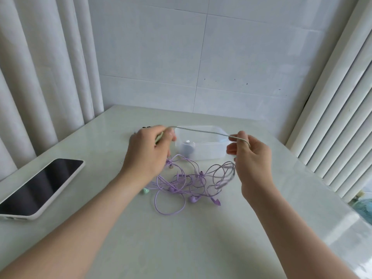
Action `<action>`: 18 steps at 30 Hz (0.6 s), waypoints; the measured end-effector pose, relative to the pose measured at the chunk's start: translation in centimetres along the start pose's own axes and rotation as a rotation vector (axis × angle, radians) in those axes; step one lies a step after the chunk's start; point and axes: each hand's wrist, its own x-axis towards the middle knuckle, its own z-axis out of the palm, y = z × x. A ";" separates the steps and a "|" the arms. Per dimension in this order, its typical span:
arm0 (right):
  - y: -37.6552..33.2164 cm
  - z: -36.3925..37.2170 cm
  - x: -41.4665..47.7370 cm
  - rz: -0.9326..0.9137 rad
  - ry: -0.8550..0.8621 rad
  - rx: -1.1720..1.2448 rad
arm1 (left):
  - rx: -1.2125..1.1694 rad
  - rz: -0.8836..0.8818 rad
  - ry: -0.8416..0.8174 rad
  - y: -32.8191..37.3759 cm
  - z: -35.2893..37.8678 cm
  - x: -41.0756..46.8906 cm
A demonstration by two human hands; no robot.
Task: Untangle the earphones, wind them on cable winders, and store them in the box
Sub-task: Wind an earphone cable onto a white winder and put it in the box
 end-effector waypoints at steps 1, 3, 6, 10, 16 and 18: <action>-0.1 -0.2 0.0 -0.027 0.047 0.012 | -0.112 -0.090 0.014 0.2 -0.1 0.2; -0.5 -0.4 0.1 -0.034 0.122 0.110 | -0.320 -0.277 0.001 0.5 -0.3 0.4; -0.8 -1.0 0.3 -0.016 0.180 0.264 | -0.431 -0.339 -0.051 0.6 -0.1 0.3; -0.8 -1.3 -0.1 -0.119 0.200 0.070 | -0.432 -0.208 -0.112 1.2 0.2 -0.1; -2.4 0.1 -2.7 -0.117 -0.474 0.146 | -0.737 -0.206 -0.161 2.4 -0.4 0.0; -2.8 0.5 -3.5 -0.086 -0.660 0.144 | -0.854 -0.213 -0.189 2.9 -0.9 0.1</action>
